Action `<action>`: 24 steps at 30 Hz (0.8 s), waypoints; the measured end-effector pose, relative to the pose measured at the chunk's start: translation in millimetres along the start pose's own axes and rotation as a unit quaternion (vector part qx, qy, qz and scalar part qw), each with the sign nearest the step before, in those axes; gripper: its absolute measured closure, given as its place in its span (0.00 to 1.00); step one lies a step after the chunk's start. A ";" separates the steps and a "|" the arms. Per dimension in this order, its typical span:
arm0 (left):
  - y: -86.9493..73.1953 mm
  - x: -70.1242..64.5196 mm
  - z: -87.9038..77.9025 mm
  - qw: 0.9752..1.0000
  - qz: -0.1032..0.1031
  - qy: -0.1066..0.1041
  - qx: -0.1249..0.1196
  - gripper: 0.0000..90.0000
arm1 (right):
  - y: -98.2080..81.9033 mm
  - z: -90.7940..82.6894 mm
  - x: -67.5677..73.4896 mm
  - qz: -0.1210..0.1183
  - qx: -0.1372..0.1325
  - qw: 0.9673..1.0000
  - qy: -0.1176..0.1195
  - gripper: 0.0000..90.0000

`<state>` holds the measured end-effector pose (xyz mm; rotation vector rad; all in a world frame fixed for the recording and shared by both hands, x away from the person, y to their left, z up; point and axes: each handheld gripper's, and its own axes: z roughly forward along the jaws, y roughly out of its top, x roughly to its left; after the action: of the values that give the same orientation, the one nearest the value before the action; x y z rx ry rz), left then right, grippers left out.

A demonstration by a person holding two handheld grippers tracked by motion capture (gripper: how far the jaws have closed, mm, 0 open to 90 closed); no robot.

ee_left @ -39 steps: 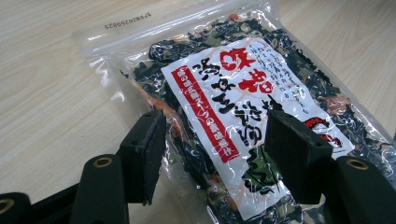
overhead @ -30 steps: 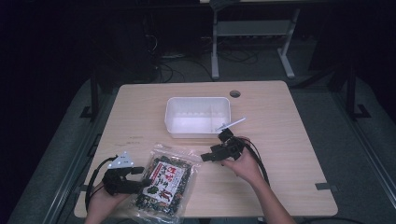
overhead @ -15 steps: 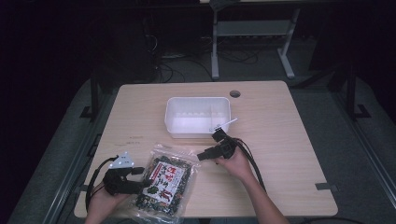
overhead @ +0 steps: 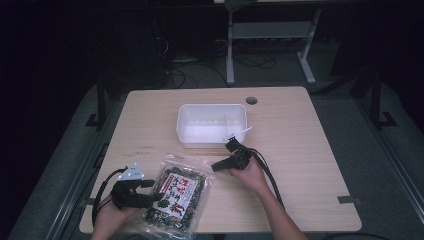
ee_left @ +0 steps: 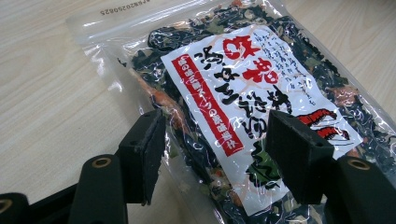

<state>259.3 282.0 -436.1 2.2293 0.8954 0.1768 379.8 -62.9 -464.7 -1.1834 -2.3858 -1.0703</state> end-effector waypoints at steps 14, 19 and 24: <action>-0.5 2.7 -2.7 1.000 -0.008 0.002 -0.008 0.39 | 0.3 -13.5 8.1 -0.029 -0.018 0.999 0.017 0.99; -1.0 5.3 -4.6 1.000 -0.016 0.005 -0.016 0.34 | 0.3 -22.3 14.1 -0.041 -0.027 0.999 0.019 1.00; -0.9 6.9 -5.4 0.999 -0.027 0.007 -0.027 0.27 | 0.8 -39.1 22.8 -0.060 -0.042 0.997 0.020 1.00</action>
<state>262.0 290.0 -433.7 2.1534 0.9470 0.1885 362.9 -77.6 -425.3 -1.0457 -2.4288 -1.2297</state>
